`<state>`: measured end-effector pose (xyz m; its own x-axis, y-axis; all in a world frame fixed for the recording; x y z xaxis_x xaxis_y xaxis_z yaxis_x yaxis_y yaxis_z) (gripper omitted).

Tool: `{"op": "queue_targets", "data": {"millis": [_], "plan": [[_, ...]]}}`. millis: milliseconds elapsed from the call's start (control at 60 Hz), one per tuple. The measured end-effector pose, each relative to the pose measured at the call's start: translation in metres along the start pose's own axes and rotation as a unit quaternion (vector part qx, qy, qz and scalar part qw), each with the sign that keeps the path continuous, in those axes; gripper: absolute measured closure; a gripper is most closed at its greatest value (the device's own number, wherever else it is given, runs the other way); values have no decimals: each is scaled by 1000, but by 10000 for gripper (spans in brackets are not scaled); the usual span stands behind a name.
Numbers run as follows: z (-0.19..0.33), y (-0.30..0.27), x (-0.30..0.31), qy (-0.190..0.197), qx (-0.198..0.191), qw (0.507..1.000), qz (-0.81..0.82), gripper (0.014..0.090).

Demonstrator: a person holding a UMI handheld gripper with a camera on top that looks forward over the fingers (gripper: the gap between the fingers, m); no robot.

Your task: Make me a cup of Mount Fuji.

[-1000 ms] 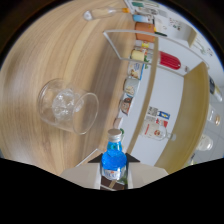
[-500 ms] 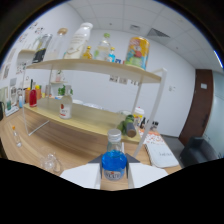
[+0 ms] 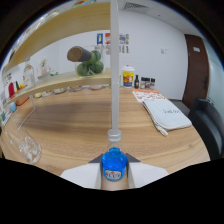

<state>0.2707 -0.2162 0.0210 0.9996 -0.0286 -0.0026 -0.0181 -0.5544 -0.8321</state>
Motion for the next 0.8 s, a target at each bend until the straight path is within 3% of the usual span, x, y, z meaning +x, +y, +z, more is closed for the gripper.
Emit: {"op": "queue_targets", "data": {"millis": [283, 350, 450, 500, 683, 800], "plan": [[-8, 12, -2, 0, -20, 1000, 8, 668], [-13, 14, 0, 5, -22, 1000, 14, 625], [-28, 11, 0, 17, -29, 999, 33, 401], [-39, 5, 1, 28, -25, 998, 42, 178], [-99, -32, -40, 59, 8, 997, 52, 197], [-120, -45, -104, 46, 25, 998, 30, 197]]}}
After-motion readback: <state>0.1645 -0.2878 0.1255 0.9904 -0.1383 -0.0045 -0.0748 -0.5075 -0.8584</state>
